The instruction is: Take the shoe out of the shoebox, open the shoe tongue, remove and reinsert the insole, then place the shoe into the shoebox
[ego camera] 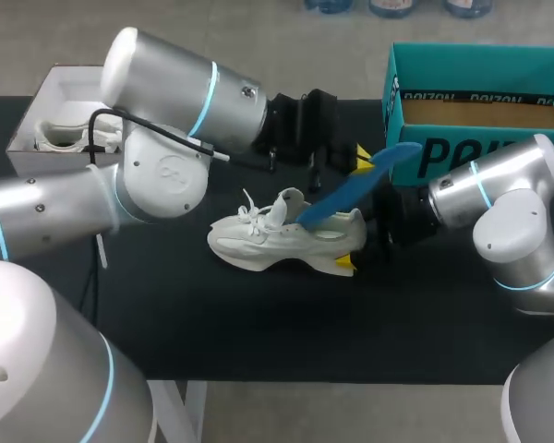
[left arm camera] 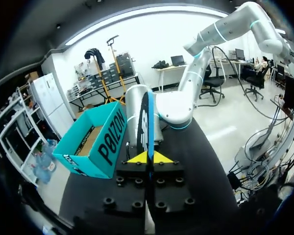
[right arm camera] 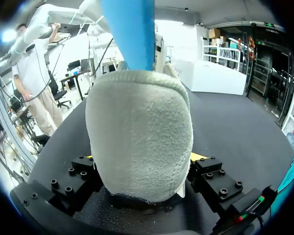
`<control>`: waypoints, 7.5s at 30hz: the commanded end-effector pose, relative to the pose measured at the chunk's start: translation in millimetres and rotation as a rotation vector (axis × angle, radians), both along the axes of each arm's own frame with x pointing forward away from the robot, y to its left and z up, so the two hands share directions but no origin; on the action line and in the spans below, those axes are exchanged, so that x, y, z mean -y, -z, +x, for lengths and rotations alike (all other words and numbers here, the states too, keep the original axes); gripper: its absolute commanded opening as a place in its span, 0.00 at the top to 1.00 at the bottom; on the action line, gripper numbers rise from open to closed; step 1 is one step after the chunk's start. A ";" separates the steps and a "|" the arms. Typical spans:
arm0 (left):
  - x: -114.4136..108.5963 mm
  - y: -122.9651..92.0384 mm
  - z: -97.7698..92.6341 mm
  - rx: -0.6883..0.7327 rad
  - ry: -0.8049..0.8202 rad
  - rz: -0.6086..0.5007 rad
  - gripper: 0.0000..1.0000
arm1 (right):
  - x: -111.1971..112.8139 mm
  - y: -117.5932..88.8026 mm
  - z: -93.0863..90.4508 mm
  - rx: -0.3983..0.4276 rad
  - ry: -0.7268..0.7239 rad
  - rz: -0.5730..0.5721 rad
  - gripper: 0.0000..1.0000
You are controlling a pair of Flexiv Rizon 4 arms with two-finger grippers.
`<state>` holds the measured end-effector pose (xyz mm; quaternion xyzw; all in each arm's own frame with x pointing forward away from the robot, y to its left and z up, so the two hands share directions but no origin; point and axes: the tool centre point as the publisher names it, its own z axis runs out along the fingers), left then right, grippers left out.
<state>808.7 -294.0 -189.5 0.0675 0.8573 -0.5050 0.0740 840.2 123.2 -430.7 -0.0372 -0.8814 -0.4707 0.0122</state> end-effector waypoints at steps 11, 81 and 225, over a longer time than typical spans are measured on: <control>-34.9 -63.4 -64.0 -0.054 -0.067 -0.356 1.00 | -2.0 5.7 -0.7 0.000 0.001 -0.003 1.00; -44.6 -203.0 -182.7 -0.518 -0.016 -0.610 1.00 | -2.0 5.7 -0.7 0.000 0.001 -0.003 1.00; -62.5 -241.7 -208.8 -0.662 0.306 -0.707 1.00 | 14.8 -74.9 -6.0 0.017 0.053 -1.005 0.00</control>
